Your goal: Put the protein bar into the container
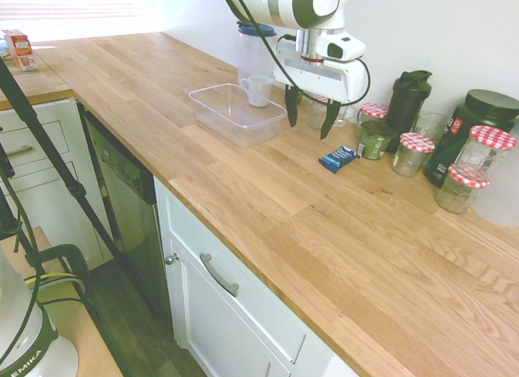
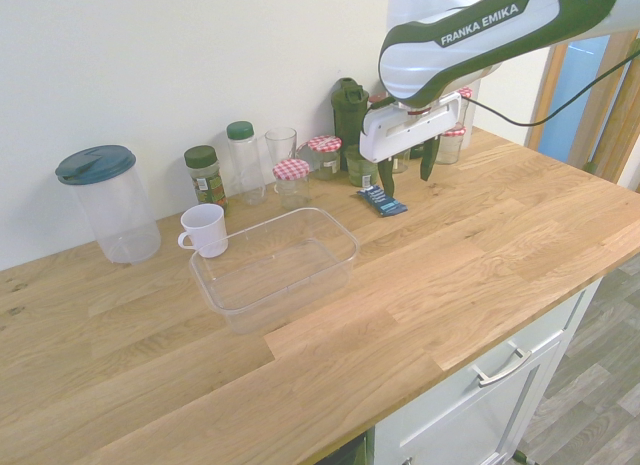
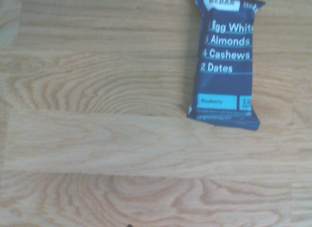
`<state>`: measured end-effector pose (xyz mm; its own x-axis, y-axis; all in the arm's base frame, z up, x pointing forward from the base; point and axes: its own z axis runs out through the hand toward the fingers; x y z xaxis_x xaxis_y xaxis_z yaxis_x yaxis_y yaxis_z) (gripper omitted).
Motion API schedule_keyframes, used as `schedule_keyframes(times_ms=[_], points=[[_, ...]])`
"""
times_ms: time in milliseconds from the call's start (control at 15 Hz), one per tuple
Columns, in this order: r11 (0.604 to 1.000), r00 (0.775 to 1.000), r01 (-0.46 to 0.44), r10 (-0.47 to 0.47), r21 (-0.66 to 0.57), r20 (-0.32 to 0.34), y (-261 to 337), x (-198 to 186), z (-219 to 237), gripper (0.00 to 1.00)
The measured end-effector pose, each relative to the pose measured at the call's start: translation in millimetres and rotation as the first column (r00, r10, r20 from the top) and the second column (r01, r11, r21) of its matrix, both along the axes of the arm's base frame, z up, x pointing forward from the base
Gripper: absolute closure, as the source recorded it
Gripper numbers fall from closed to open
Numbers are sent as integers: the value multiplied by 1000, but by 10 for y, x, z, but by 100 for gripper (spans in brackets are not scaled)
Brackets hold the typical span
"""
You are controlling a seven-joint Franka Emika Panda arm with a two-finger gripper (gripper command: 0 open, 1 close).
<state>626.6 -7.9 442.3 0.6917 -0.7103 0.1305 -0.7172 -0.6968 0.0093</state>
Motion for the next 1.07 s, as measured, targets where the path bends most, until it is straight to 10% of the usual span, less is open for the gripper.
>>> schedule_keyframes(times_ms=[1067], points=[[1000, 999, -9, 10, 4, -31, -235, 719, -787, 0]])
